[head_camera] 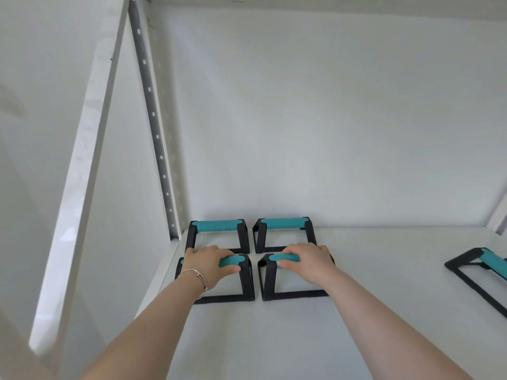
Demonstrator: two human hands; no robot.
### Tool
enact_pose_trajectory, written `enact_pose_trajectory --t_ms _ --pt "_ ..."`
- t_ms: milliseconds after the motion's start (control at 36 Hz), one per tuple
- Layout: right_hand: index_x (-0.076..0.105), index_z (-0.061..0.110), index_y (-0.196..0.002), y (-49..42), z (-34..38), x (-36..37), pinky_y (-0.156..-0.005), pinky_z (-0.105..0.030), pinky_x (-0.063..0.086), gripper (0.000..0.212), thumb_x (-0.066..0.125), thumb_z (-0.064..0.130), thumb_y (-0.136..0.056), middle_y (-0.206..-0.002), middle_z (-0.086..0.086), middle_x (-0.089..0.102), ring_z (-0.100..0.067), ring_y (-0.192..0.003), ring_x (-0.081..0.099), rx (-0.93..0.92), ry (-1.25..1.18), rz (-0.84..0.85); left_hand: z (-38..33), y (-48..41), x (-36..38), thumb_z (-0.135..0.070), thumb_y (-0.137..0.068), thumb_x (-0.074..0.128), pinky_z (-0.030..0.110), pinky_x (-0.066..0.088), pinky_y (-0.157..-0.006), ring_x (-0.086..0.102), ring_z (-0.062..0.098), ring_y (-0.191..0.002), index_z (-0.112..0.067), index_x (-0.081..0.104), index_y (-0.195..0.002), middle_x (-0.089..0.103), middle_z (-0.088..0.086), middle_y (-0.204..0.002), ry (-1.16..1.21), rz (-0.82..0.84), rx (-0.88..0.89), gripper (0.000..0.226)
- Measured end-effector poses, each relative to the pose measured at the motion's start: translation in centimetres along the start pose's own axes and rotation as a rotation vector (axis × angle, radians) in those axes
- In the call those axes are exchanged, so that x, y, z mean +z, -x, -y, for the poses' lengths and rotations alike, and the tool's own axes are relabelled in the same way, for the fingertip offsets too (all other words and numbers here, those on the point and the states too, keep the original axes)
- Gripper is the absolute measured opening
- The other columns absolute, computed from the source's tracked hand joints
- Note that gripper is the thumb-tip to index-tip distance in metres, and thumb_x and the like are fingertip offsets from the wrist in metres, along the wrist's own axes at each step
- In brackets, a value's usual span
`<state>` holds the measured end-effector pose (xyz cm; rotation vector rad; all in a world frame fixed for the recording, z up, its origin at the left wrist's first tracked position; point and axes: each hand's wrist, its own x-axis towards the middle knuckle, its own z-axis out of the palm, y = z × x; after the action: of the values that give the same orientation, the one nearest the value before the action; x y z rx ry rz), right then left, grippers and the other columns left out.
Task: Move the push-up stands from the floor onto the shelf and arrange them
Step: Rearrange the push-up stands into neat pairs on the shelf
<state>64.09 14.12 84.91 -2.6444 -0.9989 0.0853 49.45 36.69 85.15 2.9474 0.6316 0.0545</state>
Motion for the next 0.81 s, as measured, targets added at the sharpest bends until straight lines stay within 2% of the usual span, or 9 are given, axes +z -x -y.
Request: enact_pose_trajectory --t_ms 333,528,806 --pt "0.061 0.039 -0.118 -1.8 0.0 0.2 -0.100 -0.038 0.031 0.043 0.044 0.067 -0.090 -0.111 0.010 0.061 -0.016 -0.113 0.049 0.008 0.022 0.006 0.4 -1.4 0.2 -0.074 -0.087 0.036 0.037 0.034 -0.095 0.056 0.015 -0.097 -0.044 0.053 -0.128 0.058 -0.011 -0.100 -0.031 -0.011 0.010 0.053" --pt "0.061 0.042 -0.113 -2.8 0.0 0.3 -0.098 -0.038 0.031 0.039 0.043 0.067 -0.090 -0.104 0.011 0.060 -0.016 -0.109 0.050 0.008 0.032 0.012 0.6 -1.7 0.3 -0.074 -0.087 0.036 0.037 0.035 -0.094 0.056 0.016 -0.098 -0.043 0.052 -0.129 0.059 -0.011 -0.102 -0.041 -0.005 0.020 0.054" --pt "0.061 0.044 -0.115 -3.0 -0.4 0.5 -0.099 -0.038 0.031 0.041 0.042 0.069 -0.090 -0.105 0.011 0.059 -0.015 -0.109 0.049 -0.004 0.031 0.015 0.6 -2.6 0.3 -0.073 -0.088 0.036 0.038 0.034 -0.094 0.056 0.016 -0.099 -0.045 0.053 -0.127 0.061 -0.011 -0.104 -0.039 0.000 0.016 0.051"
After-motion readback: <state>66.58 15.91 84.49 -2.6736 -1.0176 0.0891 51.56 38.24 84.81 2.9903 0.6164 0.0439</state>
